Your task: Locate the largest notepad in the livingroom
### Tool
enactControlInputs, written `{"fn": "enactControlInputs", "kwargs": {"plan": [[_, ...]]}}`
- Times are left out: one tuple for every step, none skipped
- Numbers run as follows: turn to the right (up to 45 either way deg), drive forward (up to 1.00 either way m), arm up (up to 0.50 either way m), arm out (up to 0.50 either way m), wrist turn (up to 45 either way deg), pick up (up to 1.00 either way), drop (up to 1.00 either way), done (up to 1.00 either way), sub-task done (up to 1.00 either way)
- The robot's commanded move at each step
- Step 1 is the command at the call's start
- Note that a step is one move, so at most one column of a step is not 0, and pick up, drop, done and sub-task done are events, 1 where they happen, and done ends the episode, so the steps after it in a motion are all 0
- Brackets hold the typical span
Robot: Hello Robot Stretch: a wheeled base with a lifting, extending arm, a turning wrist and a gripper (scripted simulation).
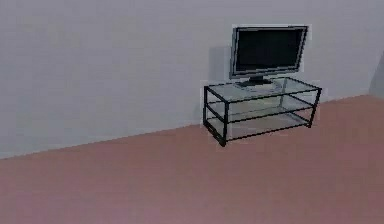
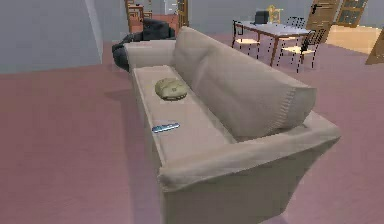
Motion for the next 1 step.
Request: {"fn": "enactControlInputs", "kwargs": {"plan": [[21.0,0.0,0.0,0.0,0.0,0.0,0.0,0.0,0.0]]}}
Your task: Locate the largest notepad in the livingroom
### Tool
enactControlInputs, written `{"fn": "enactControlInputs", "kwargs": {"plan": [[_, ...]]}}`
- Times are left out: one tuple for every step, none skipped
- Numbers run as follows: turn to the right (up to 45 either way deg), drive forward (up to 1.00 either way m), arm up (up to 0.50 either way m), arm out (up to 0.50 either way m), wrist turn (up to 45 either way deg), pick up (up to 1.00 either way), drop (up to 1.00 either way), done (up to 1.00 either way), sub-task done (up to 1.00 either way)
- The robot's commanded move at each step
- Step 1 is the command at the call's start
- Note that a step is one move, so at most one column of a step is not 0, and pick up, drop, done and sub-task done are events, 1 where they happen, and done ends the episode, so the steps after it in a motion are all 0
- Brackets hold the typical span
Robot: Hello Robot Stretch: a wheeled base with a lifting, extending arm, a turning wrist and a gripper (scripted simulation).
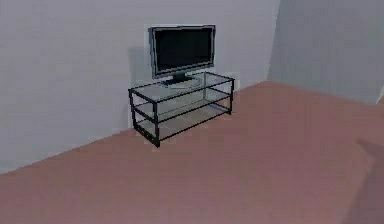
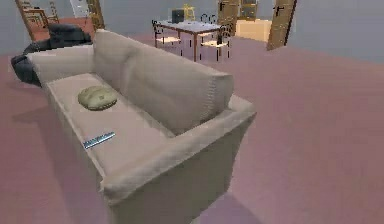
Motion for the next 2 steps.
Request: {"fn": "enactControlInputs", "kwargs": {"plan": [[0.0,0.5,0.0,0.0,0.0,0.0,0.0,0.0,0.0],[45.0,0.0,0.0,0.0,0.0,0.0,0.0,0.0,0.0]]}}
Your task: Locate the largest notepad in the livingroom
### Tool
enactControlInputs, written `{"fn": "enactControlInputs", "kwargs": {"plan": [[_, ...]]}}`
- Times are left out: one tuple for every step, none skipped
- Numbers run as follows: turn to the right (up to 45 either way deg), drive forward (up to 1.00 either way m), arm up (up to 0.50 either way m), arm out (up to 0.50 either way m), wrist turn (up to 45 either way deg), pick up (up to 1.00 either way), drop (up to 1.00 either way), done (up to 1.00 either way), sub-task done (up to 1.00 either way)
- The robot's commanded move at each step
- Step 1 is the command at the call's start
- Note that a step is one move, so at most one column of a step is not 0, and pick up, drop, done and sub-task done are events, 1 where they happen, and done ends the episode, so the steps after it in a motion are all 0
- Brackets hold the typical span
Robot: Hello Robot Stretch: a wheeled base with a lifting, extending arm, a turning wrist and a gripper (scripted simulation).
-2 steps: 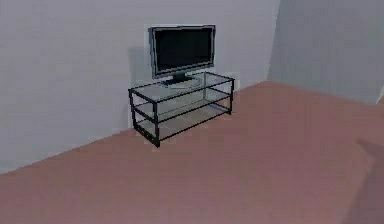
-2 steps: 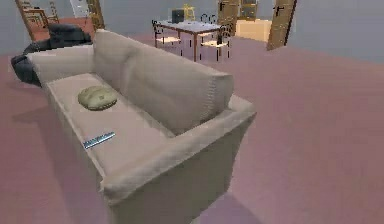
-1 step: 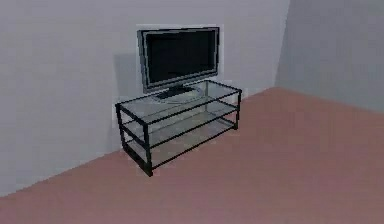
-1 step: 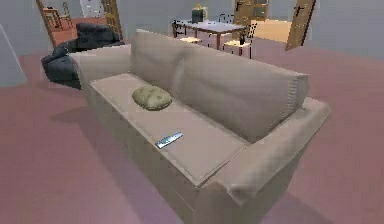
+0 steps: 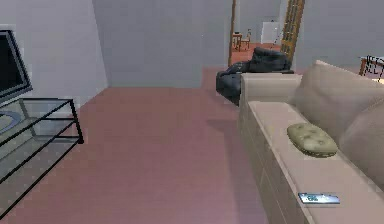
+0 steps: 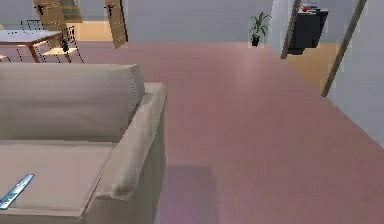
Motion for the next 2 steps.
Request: {"fn": "enactControlInputs", "kwargs": {"plan": [[0.0,0.95,0.0,0.0,0.0,0.0,0.0,0.0,0.0],[-45.0,0.0,0.0,0.0,0.0,0.0,0.0,0.0,0.0]]}}
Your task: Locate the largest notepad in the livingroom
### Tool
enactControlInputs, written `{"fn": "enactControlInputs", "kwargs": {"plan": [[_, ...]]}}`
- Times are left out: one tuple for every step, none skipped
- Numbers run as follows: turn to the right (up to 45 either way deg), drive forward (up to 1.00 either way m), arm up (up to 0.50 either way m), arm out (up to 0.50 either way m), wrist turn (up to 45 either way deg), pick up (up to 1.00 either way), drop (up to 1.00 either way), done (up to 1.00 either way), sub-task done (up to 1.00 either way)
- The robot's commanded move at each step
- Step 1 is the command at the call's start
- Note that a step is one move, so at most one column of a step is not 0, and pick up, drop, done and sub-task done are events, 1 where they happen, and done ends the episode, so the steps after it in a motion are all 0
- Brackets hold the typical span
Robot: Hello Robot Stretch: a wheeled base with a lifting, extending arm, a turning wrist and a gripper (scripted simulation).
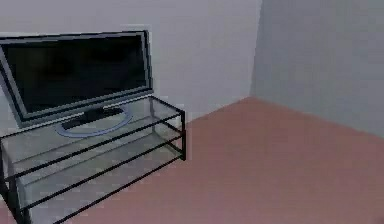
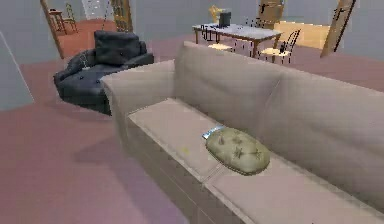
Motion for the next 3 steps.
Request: {"fn": "enactControlInputs", "kwargs": {"plan": [[-45.0,0.0,0.0,0.0,0.0,0.0,0.0,0.0,0.0],[-45.0,0.0,0.0,0.0,0.0,0.0,0.0,0.0,0.0],[-45.0,0.0,0.0,0.0,0.0,0.0,0.0,0.0,0.0]]}}
